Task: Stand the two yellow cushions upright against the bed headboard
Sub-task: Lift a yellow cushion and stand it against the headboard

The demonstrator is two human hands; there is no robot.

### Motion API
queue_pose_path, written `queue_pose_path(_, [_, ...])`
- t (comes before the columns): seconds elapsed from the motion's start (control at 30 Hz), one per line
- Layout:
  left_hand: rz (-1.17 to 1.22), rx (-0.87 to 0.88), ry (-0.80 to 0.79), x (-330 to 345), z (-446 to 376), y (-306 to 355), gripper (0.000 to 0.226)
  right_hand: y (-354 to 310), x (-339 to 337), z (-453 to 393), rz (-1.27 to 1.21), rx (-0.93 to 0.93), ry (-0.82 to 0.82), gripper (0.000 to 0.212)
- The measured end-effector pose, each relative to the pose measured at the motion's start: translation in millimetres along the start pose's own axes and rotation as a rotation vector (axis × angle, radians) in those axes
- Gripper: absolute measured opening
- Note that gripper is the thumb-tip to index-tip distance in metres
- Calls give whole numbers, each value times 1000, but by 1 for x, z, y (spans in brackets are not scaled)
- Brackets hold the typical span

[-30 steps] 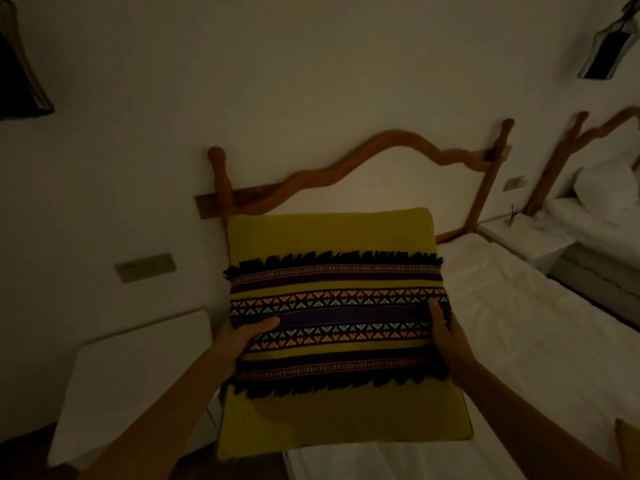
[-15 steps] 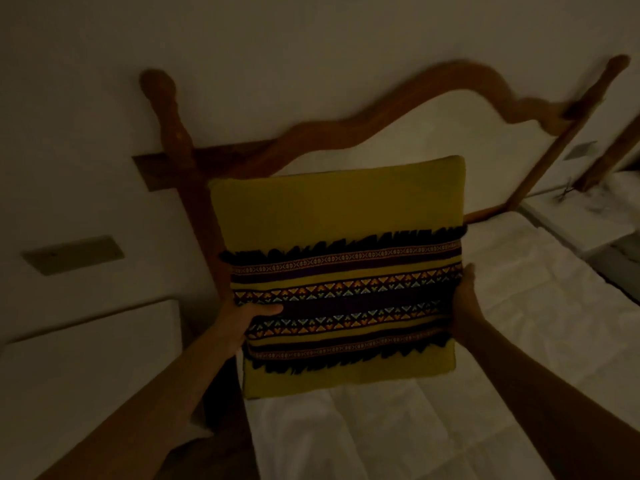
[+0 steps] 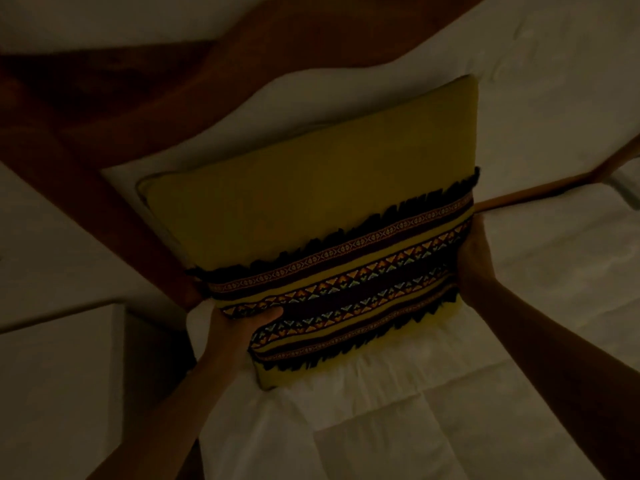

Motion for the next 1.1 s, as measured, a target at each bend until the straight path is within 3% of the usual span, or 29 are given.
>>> queue_pose_path(0.1, [-68, 2, -4, 8, -19, -33, 107, 48, 22, -26, 44, 39, -26, 65])
queue_pose_path(0.23, [-72, -69, -61, 16, -40, -57, 105, 97, 43, -38, 77, 50, -8, 53])
queue_pose_path(0.37, [-53, -73, -71, 19, -42, -51, 100, 93, 46, -49, 25, 60, 14, 59])
queue_pose_path(0.5, [-47, 18, -6, 34, -25, -37, 105, 82, 28, -56, -58, 122, 26, 85])
queue_pose_path(0.67, [-25, 75, -104, 74, -40, -29, 106, 79, -2, -95, -36, 106, 112, 77])
queue_pose_path(0.8, [-36, 43, -111, 100, -56, -50, 94, 102, 1, -122, 118, 6, -53, 55])
queue_pose_path(1.0, [-48, -19, -149, 93, -75, -65, 99, 106, 13, -118, 94, 67, -105, 63])
queue_pose_path(1.1, [-26, -36, -147, 93, -76, -66, 114, 102, 9, -115, 129, 137, -120, 68])
Point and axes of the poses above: each hand's wrist, its own z-axis away from the middle knuckle, its own x-axis out of the palm, y = z × x, the point moved 1 cm from there along -z, towards the middle knuckle, and after that the axes turned 13 degrees about z, right-handed, at the moved point
